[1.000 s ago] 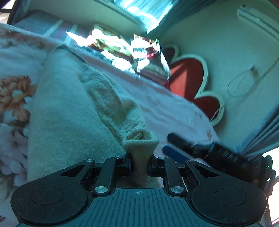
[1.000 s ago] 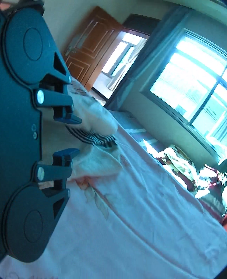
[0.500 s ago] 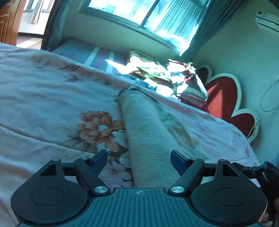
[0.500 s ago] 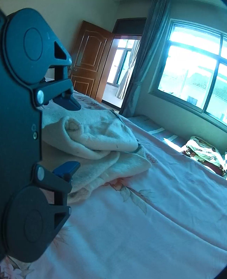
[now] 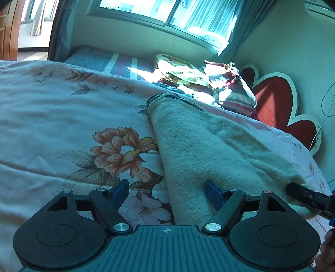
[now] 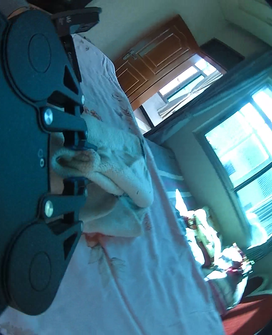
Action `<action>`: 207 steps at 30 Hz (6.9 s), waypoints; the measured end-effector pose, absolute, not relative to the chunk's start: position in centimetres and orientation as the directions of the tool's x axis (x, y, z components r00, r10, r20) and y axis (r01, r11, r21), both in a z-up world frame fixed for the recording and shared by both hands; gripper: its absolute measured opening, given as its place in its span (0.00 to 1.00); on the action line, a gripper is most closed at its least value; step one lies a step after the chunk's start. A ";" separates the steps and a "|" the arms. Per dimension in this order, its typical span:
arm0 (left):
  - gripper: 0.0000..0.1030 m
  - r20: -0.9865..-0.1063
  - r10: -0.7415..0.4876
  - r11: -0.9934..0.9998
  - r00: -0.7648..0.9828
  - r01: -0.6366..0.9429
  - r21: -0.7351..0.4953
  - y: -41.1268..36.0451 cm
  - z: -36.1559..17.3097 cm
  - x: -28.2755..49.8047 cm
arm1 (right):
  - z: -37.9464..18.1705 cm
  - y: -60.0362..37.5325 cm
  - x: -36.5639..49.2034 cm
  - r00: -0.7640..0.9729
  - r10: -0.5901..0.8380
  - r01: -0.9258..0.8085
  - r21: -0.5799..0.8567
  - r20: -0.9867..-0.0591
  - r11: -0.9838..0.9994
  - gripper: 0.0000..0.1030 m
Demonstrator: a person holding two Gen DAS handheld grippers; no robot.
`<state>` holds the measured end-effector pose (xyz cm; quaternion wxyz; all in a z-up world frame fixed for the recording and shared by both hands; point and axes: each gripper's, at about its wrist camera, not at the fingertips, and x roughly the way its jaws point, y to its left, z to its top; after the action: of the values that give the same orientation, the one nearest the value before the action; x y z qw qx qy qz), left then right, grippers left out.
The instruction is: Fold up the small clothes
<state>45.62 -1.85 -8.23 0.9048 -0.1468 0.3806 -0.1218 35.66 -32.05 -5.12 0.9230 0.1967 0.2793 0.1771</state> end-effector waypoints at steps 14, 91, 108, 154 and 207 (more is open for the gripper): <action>0.76 -0.676 -0.249 0.967 0.694 0.221 -0.130 -5.6 -5.7 44.8 | -8.4 -36.1 34.8 0.777 0.407 -0.080 0.567 -0.480 0.820 0.34; 0.76 -0.579 -0.467 0.883 0.668 0.383 -0.271 -8.1 -7.9 51.7 | -8.0 -30.0 49.8 0.705 0.321 -0.364 0.066 -0.632 0.929 0.16; 0.76 -0.541 -0.429 0.894 0.723 0.426 -0.140 -7.3 -4.6 41.5 | -3.2 -33.2 37.8 0.767 0.378 -0.385 0.100 -0.518 0.918 0.21; 0.85 -0.537 -0.411 0.889 0.737 0.453 -0.058 -8.3 -3.0 33.3 | -3.6 -33.8 32.1 0.728 0.374 -0.302 0.220 -0.575 0.927 0.58; 0.34 -0.646 -0.484 0.875 0.591 0.346 -0.339 5.5 0.9 41.5 | -1.0 -23.7 38.4 0.640 0.543 -0.340 0.433 -0.544 0.835 0.23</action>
<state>41.49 5.50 0.86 0.8874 -0.0891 0.3872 -0.2339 38.42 -23.67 -1.02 0.8936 0.1470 0.3449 0.2469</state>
